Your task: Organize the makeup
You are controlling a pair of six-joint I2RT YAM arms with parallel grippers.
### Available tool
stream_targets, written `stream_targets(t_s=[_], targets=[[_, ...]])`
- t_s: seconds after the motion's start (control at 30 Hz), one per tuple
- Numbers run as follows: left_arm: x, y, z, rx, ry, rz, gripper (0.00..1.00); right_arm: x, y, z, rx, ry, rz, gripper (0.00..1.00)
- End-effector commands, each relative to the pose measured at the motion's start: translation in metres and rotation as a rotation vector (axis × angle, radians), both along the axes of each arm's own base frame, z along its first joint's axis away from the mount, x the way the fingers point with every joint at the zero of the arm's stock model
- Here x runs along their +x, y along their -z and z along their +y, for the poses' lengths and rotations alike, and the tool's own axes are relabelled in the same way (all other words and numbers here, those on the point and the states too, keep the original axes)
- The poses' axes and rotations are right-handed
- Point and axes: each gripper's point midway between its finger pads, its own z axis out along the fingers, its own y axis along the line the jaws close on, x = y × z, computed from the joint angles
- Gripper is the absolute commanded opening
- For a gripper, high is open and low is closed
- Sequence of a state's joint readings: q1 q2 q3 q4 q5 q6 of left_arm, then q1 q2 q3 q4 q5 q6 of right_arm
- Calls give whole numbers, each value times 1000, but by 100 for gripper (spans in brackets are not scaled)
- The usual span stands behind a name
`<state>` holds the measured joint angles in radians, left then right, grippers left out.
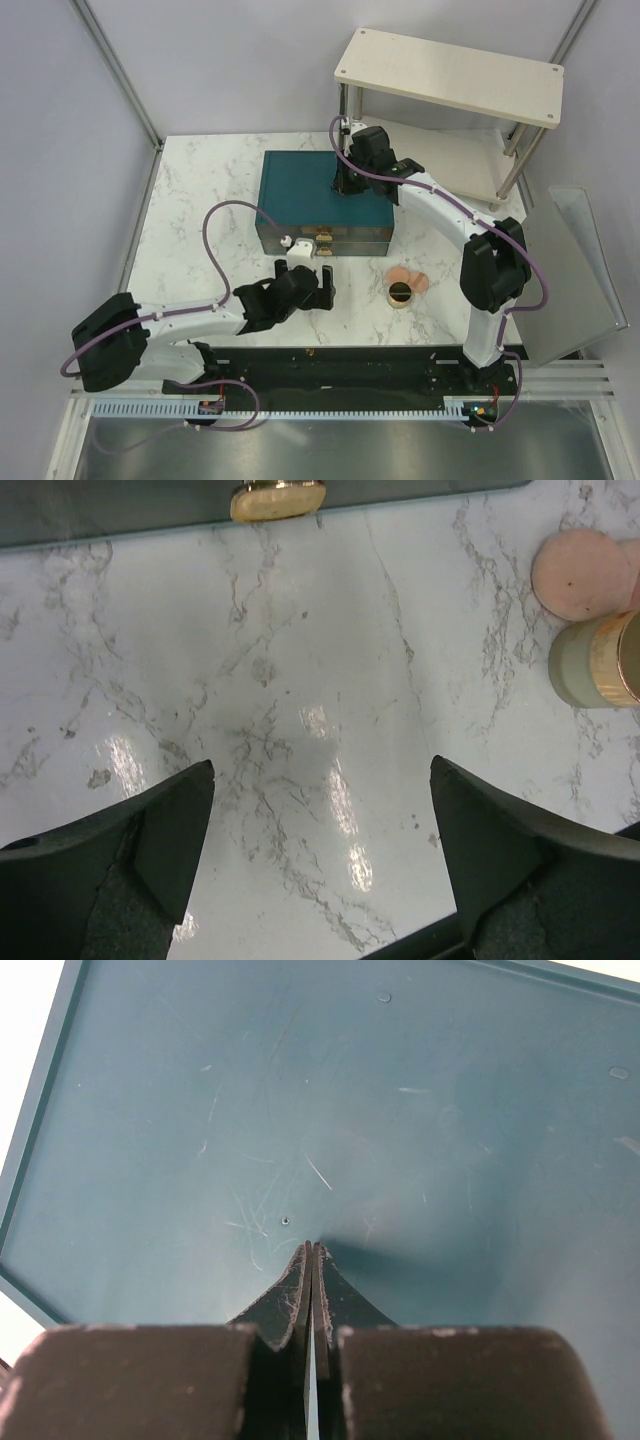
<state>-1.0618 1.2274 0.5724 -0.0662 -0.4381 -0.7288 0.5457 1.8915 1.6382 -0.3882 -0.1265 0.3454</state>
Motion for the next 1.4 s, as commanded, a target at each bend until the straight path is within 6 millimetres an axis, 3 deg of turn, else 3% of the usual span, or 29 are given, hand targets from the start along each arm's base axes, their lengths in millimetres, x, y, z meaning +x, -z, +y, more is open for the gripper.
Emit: stream_targets(t_s=[0.0,0.13,0.33,0.47,0.6,0.67,0.97,1.37], targets=[[33,-28,-13,16,-6,-187,95,-14,40,-8,-63,-1,111,3],[45,-19,-19,68,-1,-230,94,-15,44,-9,-70,0,117,4],[58,-21,-40,76,22,-265,93,-16,47,-14,-71,7,115,3],[67,-9,-47,132,16,-255,92,-18,51,-16,-66,14,119,3],[80,-8,-57,151,4,-244,86,-18,52,-17,-69,6,119,4],[82,-2,-51,178,-40,-208,86,-18,53,-17,-67,4,122,4],[86,-9,-37,177,-179,-168,86,-18,55,-21,-64,-5,129,4],[99,5,-38,214,-273,-142,87,-16,55,-21,-55,-21,132,5]])
